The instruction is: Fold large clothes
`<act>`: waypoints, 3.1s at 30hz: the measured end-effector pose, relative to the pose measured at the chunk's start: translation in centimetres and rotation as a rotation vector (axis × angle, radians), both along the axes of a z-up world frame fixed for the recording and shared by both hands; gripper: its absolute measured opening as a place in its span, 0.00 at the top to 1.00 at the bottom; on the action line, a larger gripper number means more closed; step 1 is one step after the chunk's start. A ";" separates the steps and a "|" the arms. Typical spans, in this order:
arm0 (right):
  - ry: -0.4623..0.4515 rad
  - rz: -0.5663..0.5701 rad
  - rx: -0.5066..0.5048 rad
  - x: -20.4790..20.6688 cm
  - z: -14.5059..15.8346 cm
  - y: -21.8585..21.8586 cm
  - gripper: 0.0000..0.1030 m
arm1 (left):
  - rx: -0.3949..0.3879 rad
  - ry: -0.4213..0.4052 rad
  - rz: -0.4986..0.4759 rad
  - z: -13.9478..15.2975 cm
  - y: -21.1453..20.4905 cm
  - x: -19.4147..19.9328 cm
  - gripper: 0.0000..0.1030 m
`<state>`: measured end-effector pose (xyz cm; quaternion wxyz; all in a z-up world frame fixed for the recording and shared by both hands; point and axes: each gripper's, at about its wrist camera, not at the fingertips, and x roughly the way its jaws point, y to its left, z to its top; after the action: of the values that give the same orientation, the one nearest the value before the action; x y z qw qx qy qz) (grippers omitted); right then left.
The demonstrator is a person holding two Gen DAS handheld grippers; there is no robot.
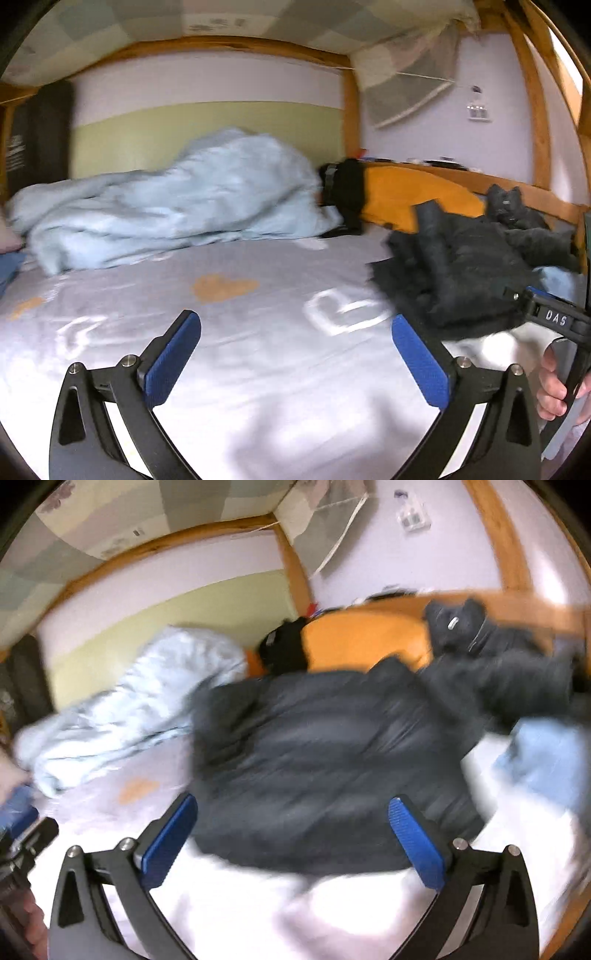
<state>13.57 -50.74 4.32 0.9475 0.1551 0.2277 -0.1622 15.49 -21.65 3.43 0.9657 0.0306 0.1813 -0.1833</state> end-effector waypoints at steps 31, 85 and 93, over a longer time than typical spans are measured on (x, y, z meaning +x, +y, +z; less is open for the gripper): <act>-0.056 0.069 -0.383 2.5 -4.8 19.5 0.00 | -0.035 0.023 0.210 -6.4 11.1 1.4 0.00; 0.008 0.053 -0.397 2.4 -5.4 20.4 0.00 | 0.068 -0.033 0.226 -6.2 9.8 0.5 0.00; 0.009 0.056 -0.393 2.4 -5.5 20.3 0.00 | 0.081 -0.046 0.233 -6.2 9.4 0.3 0.00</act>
<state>15.96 -30.40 -1.18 0.9627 -0.0398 0.2001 -0.1779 15.80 -12.26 -2.82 0.9823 0.0523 0.1687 -0.0617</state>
